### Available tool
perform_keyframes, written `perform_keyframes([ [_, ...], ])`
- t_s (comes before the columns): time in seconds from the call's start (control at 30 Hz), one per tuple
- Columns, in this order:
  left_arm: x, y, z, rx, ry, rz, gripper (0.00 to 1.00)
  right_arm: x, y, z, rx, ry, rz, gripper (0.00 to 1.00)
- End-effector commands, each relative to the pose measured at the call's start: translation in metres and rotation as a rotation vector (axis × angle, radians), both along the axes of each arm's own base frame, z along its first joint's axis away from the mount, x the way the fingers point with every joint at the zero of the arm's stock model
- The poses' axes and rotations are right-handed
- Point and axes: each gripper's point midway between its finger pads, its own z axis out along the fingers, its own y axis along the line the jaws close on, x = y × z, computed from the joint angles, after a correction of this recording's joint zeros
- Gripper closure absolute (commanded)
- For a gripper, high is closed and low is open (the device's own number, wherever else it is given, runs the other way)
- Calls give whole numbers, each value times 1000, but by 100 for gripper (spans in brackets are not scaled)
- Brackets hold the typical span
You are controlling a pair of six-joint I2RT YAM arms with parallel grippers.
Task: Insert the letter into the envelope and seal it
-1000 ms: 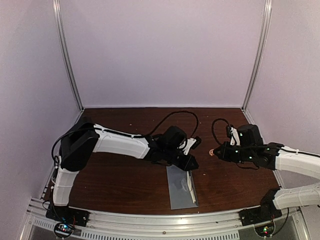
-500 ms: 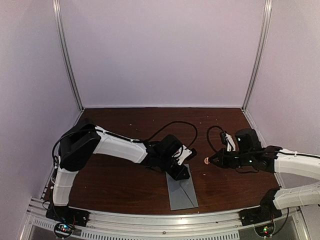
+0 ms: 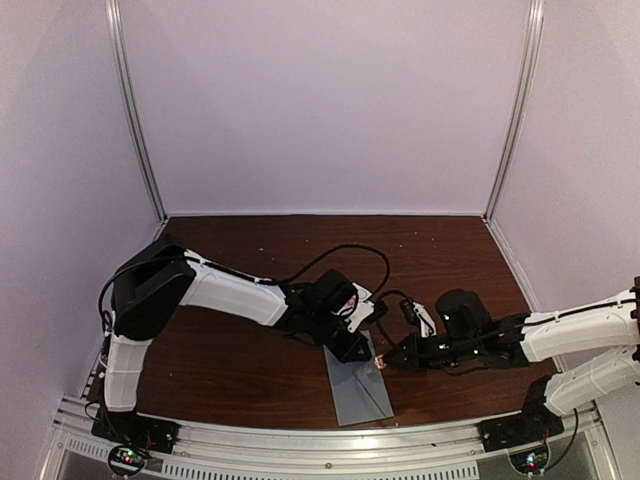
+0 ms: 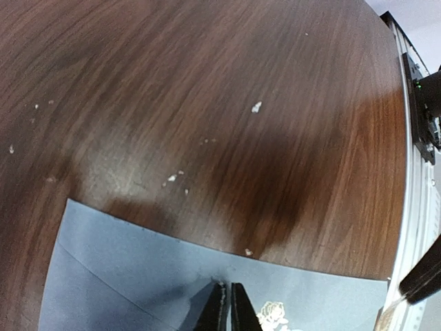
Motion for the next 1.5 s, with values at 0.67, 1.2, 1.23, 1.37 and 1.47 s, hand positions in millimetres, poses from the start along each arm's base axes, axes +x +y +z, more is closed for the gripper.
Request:
perform_keyframes([
  [0.67,-15,36,-8,0,254,35,94,0,71,-11,100,22,44,100],
  [1.2,-12,38,-9,0,251,40,94,-2,83,-32,82,80,68,100],
  [1.23,-12,38,-9,1,252,40,94,-3,82,-33,80,83,69,100],
  [1.37,-10,39,-10,1,248,43,94,-6,84,-38,70,103,78,100],
  [1.47,-10,39,-10,0,247,42,94,-8,85,-42,63,115,83,100],
])
